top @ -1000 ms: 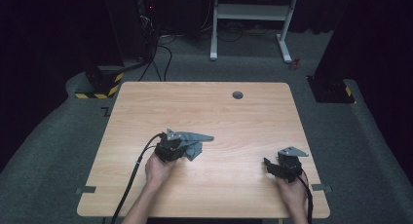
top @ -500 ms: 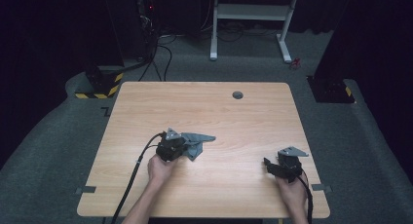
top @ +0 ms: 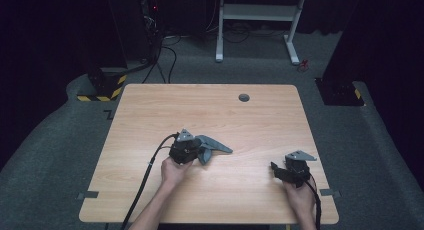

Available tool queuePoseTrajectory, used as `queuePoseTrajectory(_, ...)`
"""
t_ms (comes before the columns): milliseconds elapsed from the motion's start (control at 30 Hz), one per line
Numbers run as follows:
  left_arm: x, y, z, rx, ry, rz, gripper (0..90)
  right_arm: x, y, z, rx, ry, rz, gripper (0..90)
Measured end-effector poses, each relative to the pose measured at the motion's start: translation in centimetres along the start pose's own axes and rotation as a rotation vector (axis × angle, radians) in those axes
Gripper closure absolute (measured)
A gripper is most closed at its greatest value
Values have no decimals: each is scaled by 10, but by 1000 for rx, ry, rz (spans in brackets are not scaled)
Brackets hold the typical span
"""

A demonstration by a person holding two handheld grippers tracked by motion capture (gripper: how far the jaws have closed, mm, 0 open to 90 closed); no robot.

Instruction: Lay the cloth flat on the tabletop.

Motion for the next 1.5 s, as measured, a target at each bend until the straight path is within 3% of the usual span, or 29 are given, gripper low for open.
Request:
queuePoseTrajectory(333,4,23,-18,53,7,51,873,0,0,0,0,0,1,355)
queuePoseTrajectory(467,4,39,-29,82,21,95,872,0,0,0,0,0,0,355)
queuePoseTrajectory(600,17,46,-29,93,-8,118,871,0,0,0,-1,0,0,355)
queuePoseTrajectory(700,30,46,-23,92,-49,113,869,0,0,0,-1,0,0,355)
queuePoseTrajectory(900,40,47,-15,89,-75,106,850,0,0,0,0,0,1,355)
queuePoseTrajectory(967,39,46,-14,92,-80,104,764,0,0,0,0,0,0,355)
queuePoseTrajectory(1100,27,48,-10,87,-75,98,588,0,0,0,-4,1,-1,368)
queuePoseTrajectory(1233,15,44,-4,84,-72,89,514,-1,-2,0,-12,6,-9,422)
queuePoseTrajectory(1400,2,34,6,71,-65,37,528,0,-5,-2,-5,14,0,567)
queuePoseTrajectory(1500,0,29,9,69,-64,-2,573,0,-15,-5,-11,13,-48,627)
Point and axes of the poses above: each handheld gripper's, and its own axes: x roughly forward along the jaws, z roughly out of its underside, y roughly to its right, the point moved 4 cm from there along x, roughly forward along the jaws, and after that the axes turned 9 degrees about -y, right-handed, at the moved point
